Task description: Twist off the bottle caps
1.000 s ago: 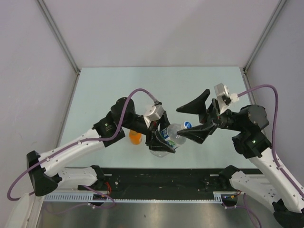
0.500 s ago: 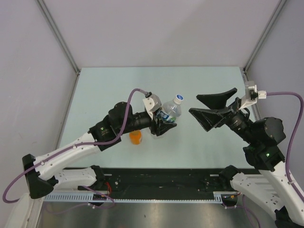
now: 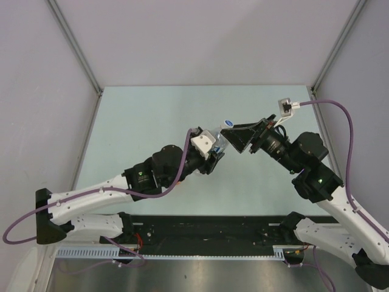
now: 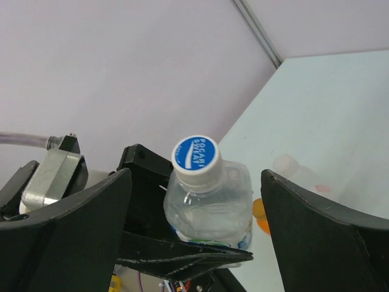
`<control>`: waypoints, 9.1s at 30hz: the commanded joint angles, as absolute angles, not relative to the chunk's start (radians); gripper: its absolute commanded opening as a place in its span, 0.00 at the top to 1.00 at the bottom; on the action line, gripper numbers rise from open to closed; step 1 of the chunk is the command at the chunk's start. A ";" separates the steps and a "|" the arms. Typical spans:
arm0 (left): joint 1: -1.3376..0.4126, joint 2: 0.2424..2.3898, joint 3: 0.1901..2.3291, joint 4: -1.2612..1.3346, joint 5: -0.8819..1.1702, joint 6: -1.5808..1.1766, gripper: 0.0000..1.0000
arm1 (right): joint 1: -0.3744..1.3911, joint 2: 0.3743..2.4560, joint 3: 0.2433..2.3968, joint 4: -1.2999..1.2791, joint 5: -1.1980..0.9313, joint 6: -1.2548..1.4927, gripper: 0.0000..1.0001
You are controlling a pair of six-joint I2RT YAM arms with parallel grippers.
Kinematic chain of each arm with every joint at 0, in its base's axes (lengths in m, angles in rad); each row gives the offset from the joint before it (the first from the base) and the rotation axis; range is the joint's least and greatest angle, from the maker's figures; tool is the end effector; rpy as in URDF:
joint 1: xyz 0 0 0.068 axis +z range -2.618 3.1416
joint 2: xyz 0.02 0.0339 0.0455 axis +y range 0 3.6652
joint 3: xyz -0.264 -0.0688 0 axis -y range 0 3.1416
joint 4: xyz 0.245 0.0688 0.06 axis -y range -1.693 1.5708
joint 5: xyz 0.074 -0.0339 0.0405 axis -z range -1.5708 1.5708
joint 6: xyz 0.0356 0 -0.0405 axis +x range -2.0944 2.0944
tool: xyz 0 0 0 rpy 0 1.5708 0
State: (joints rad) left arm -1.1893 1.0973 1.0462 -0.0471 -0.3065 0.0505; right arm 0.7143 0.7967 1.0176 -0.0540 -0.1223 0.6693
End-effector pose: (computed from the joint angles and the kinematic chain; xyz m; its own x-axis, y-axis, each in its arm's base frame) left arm 0.1048 -0.2325 0.3853 0.0026 0.1229 -0.9924 0.7739 0.6282 0.0798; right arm 0.1250 0.1141 0.4327 -0.3614 0.5017 -0.7859 -0.6591 0.4588 0.5959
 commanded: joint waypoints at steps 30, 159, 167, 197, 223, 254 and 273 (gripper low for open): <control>-1.247 1.147 1.054 -0.005 -0.448 0.120 1.00 | 0.788 0.830 1.066 -0.074 0.052 0.630 0.51; -1.230 1.141 1.055 0.066 -0.501 0.133 1.00 | 0.664 0.761 1.135 -0.135 0.046 0.607 0.16; -1.244 1.170 1.060 0.067 -0.545 0.144 1.00 | 0.753 0.810 1.135 -0.114 0.107 0.589 0.20; -1.256 1.186 1.060 0.063 -0.545 0.150 1.00 | 0.781 0.877 1.137 -0.129 0.095 0.571 0.41; -1.250 1.097 1.055 0.031 -0.119 0.114 1.00 | 0.779 0.839 1.108 -0.072 -0.099 0.433 1.00; -0.997 1.152 1.152 0.296 1.268 -0.374 1.00 | 0.733 0.758 1.091 0.052 -1.141 0.264 1.00; -0.999 1.307 1.120 0.954 1.368 -0.864 1.00 | 0.732 0.784 1.091 0.095 -1.328 0.233 1.00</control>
